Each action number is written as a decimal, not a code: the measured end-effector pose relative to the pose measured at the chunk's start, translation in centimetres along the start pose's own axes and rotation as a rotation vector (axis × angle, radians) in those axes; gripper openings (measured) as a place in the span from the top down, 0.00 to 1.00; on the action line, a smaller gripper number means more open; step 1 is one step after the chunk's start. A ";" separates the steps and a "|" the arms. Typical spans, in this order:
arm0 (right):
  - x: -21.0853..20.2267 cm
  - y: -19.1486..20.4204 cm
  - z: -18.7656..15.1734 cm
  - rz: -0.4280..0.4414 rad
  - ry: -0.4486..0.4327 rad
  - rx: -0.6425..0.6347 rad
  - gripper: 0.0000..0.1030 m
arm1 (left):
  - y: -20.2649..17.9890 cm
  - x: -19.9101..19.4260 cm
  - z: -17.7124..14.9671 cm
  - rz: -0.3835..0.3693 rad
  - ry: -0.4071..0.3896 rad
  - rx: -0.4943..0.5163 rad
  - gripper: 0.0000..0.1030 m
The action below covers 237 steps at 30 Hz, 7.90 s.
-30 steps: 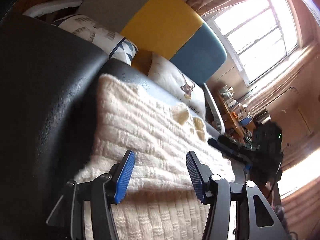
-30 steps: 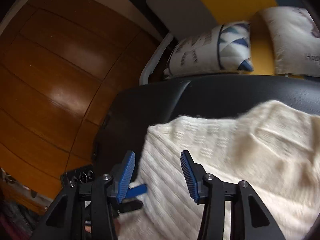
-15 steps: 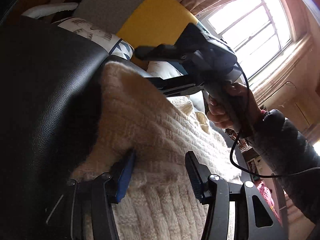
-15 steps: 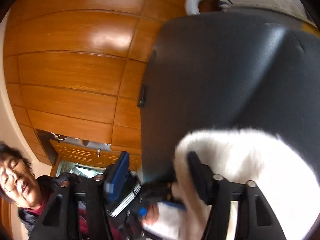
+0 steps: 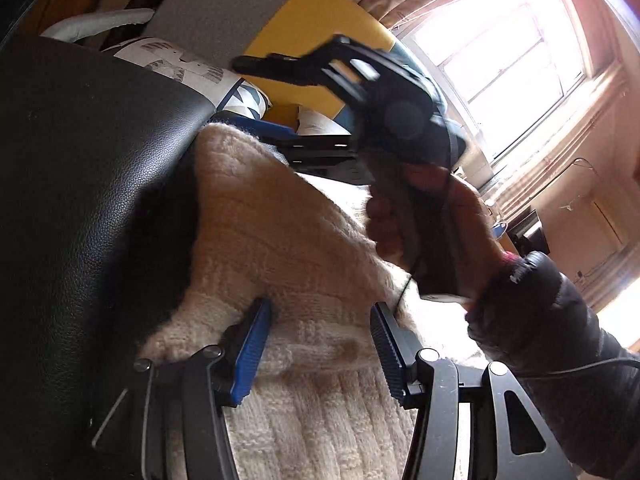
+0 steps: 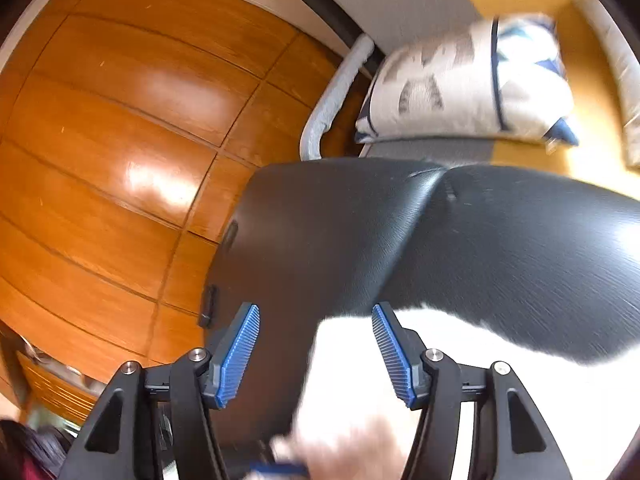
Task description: Fold clothes
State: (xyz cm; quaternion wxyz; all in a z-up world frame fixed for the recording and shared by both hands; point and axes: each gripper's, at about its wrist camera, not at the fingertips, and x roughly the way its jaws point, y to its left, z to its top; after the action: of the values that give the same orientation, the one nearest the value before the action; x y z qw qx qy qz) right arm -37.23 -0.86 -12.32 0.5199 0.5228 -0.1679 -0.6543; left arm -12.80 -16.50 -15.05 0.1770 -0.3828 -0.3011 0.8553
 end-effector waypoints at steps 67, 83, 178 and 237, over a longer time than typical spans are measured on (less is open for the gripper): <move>-18.1 -5.6 -16.9 -0.580 -0.388 0.048 0.41 | -13.7 20.9 11.2 -0.131 0.356 0.055 0.51; -19.6 3.5 -35.6 -0.663 -0.433 0.180 0.30 | -4.6 1.5 -3.6 0.068 0.211 0.004 0.50; -19.9 9.2 -49.6 -0.387 -0.427 0.227 0.64 | 2.1 -14.3 -16.3 -0.090 0.396 -0.152 0.91; -24.2 1.9 -35.8 -0.099 -0.468 0.553 0.69 | 5.5 -2.9 -1.7 -0.234 0.201 -0.415 0.93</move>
State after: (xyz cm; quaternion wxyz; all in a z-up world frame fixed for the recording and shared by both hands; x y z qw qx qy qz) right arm -7.67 30.66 -12.76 0.2740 0.4873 -0.4274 -0.7105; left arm -10.00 -21.58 -17.91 0.2215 -0.4565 -0.4931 0.7066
